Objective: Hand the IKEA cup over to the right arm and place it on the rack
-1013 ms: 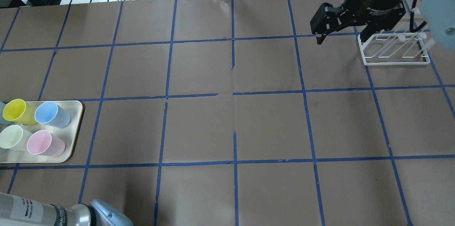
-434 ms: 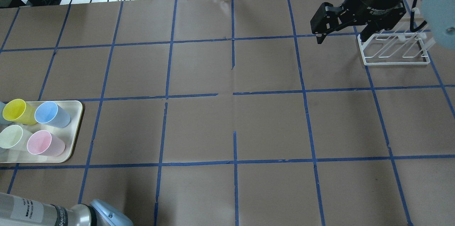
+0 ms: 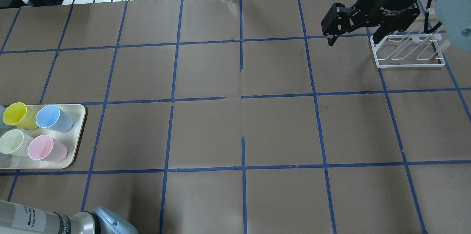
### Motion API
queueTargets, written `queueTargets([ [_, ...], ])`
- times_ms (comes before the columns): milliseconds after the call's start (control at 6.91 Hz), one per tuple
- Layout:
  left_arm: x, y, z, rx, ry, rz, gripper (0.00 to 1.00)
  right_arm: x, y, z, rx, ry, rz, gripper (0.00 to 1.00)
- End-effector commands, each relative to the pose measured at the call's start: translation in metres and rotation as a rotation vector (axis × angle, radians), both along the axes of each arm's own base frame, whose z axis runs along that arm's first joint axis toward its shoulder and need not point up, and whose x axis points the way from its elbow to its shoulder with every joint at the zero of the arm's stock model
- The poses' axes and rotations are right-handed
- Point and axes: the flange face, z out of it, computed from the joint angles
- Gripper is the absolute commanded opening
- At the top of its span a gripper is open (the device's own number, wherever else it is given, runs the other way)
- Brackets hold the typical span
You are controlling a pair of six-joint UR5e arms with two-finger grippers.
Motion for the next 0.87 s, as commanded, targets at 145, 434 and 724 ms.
queueTargets([
  [145, 0.011, -0.004, 0.051, 0.0, -0.079, -0.015, 0.0, 0.0, 0.0, 0.001, -0.001, 0.0, 0.0, 1.0],
  [434, 0.004, -0.014, 0.13, 0.0, 0.015, -0.026, 0.0, 0.0, 0.0, 0.001, -0.001, 0.0, 0.0, 1.0],
  [724, -0.061, -0.061, 0.206, 0.056, 0.132, -0.096, 0.0, -0.001, 0.0, 0.001, -0.003, 0.0, -0.002, 1.0],
])
